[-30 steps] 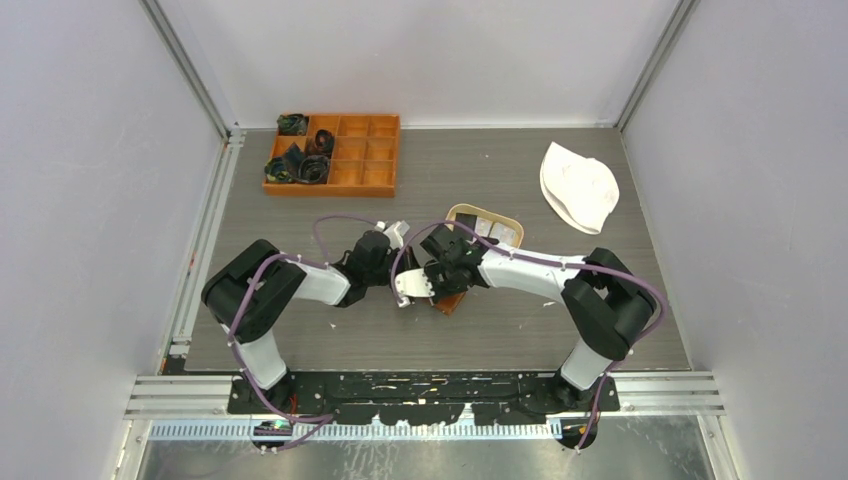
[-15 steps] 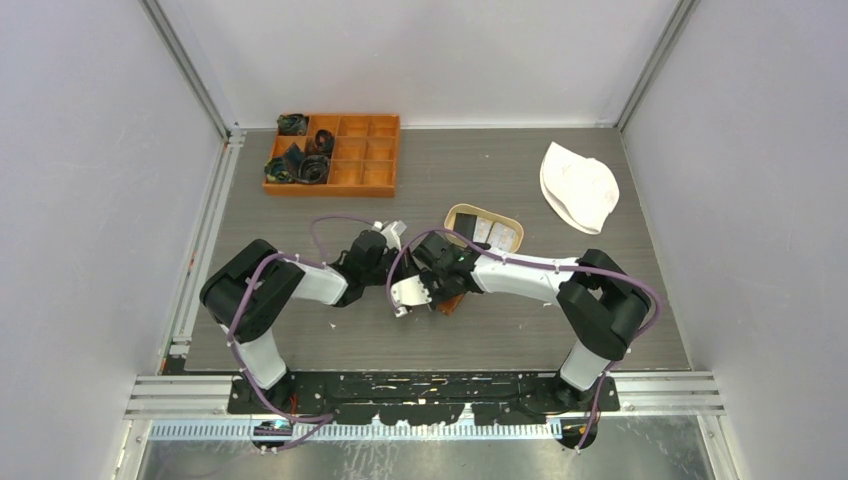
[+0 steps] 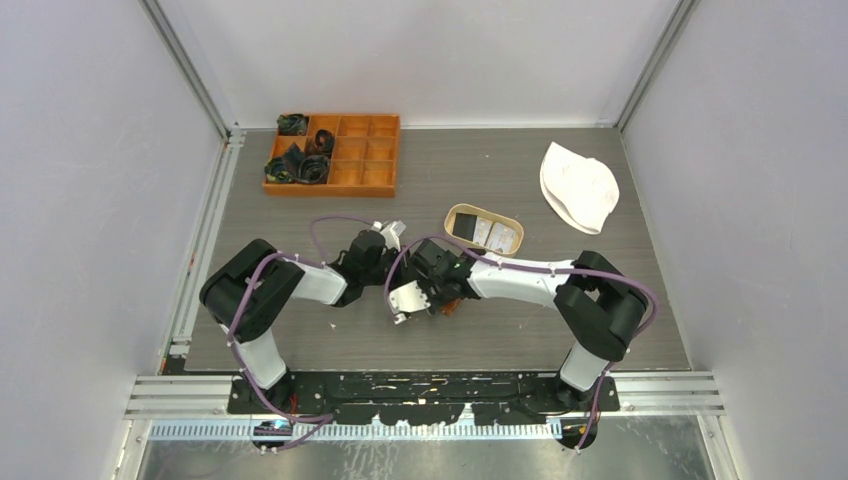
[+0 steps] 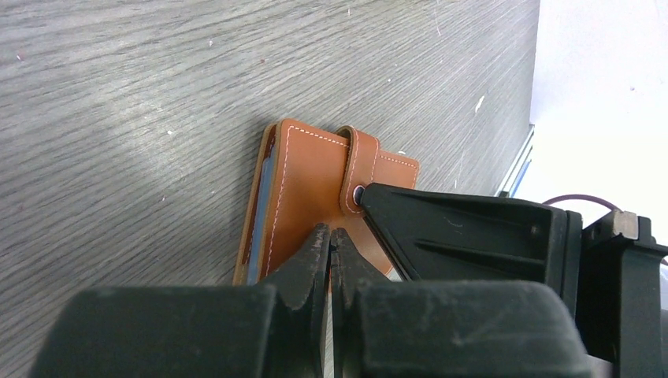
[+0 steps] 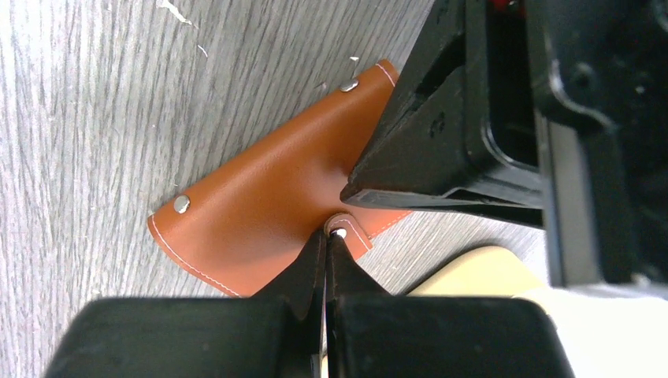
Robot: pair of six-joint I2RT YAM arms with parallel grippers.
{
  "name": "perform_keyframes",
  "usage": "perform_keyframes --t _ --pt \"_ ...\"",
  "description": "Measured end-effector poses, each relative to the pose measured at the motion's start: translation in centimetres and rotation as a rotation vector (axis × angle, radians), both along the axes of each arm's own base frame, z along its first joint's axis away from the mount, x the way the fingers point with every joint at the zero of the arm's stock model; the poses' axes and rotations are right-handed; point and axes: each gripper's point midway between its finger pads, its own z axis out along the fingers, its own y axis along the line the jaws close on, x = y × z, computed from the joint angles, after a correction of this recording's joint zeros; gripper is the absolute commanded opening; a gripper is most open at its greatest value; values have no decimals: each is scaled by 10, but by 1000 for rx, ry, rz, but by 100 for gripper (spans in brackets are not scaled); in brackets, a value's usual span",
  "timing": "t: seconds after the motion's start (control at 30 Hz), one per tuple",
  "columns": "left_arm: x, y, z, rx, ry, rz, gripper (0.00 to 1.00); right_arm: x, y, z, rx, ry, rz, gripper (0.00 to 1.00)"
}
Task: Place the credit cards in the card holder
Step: Close the card holder at the center of the board.
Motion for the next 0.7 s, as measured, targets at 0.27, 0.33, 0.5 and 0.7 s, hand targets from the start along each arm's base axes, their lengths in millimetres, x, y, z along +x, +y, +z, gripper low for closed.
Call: perform_keyframes --t 0.27,0.33,0.5,0.7 --pt "0 4 1 11 1 9 6 6 5 6 25 -11 -78 45" --pt "2 9 4 20 -5 18 8 12 7 10 59 -8 -136 55" --pt "4 27 22 45 -57 52 14 18 11 20 167 43 -236 69" --pt "3 61 58 94 -173 104 23 -1 -4 43 229 148 -296 81"
